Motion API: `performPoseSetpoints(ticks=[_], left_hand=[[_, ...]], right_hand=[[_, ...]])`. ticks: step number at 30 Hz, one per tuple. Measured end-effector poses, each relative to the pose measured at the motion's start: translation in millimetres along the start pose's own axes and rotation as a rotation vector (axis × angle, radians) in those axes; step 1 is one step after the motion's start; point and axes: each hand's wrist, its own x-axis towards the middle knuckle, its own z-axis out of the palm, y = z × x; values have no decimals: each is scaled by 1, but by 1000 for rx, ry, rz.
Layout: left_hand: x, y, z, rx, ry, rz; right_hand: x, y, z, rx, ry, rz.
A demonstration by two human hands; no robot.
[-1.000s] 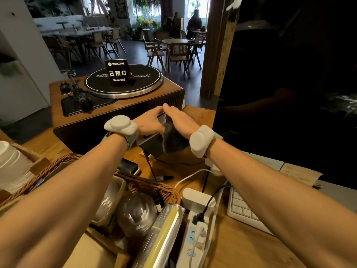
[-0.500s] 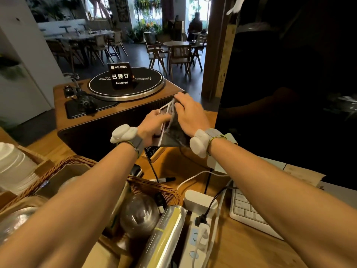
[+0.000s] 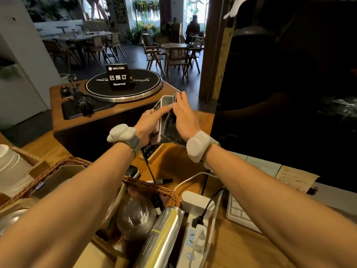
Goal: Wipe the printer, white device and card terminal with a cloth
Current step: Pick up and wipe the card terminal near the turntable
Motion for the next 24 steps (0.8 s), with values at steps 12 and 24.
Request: performPoseSetpoints(ticks=[12, 24], left_hand=[[-9, -9, -3, 733, -154, 417], [-9, -10, 6, 917, 140, 373]], right_hand=[[28, -2, -22, -16, -170, 334], [23, 18, -10, -46, 32, 276]])
